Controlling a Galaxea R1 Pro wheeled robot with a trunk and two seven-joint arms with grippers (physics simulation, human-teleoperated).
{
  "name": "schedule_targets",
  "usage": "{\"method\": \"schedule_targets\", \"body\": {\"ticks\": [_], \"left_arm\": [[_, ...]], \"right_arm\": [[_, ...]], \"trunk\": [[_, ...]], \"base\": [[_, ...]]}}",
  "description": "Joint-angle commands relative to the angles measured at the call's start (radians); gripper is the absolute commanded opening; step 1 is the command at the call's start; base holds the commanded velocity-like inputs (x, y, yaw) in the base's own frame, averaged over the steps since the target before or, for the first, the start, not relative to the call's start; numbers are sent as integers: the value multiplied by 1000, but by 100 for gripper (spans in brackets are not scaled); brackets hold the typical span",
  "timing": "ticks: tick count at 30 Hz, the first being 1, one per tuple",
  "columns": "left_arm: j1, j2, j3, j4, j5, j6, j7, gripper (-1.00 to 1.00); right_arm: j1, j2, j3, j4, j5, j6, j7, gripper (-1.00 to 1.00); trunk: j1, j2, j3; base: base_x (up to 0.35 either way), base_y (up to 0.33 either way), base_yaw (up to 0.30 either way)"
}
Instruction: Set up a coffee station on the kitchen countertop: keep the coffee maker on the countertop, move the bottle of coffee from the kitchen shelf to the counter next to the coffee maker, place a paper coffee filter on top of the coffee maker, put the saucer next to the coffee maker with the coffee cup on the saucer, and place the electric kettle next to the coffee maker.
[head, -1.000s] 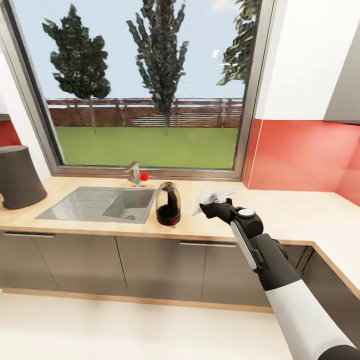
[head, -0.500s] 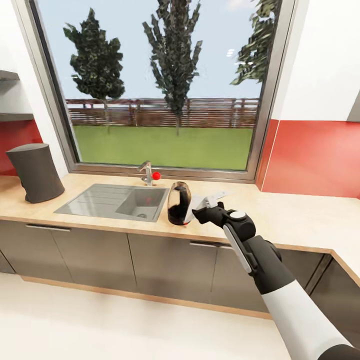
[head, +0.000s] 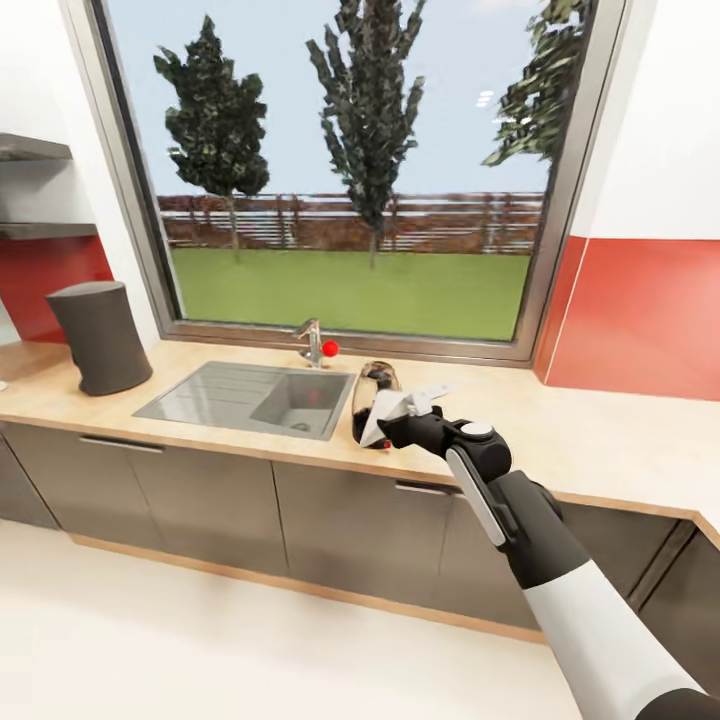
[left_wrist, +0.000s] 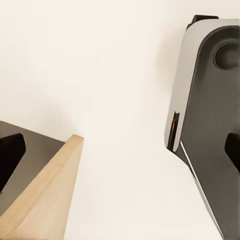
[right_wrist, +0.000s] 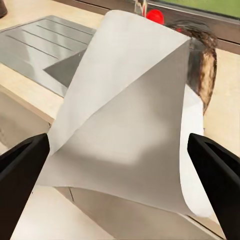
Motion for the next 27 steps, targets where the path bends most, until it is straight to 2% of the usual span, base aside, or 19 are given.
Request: {"method": "schedule_targets", "body": {"ticks": [1,12,13,16,17,18,19,24,27], "left_arm": [[-1,0,0,1,7,-1,1,100],[-1,1,-1,-1,7,-3,1,100],[-1,1,0,-1,7,-3,1,100],[-2,0,0,-1,12,-3,1,100],[-2,0,0,-2,15,-3,1,100],[-3,0,0,-2,21,-3,1,100],[-4,0,0,-3,26,-3,1,100],[-7,-1,0,-6,51,-4,1,100],[-6,-2,1,-25,53,-3,1,100]], "right_arm": [[-1,-1,0,-2,-5,5,0,-100],[1,1,4,-2,-7,3,18,-100],[3,3,37,-5,-7,4,66,-100],[3,10,58,-13,-7,5,88,-100],[3,20,68,-13,-7,5,90,-100],[3,45,98,-10,-7,5,92,-100],[4,55,118,-10,-7,5,93,-100],[4,59,129,-8,-6,4,94,-100],[4,59,129,-8,-6,3,94,-100]], "trunk": [[1,-2,-3],[1,-2,-14],[1,-2,-15],[1,-2,-18],[1,-2,-19],[1,-2,-20],[1,-2,-21],[1,-2,-26],[1,-2,-29]], "base": [[0,0,217],[0,0,217],[0,0,218],[0,19,218],[0,83,218],[0,227,217],[0,272,218],[105,276,218],[232,249,217]]}}
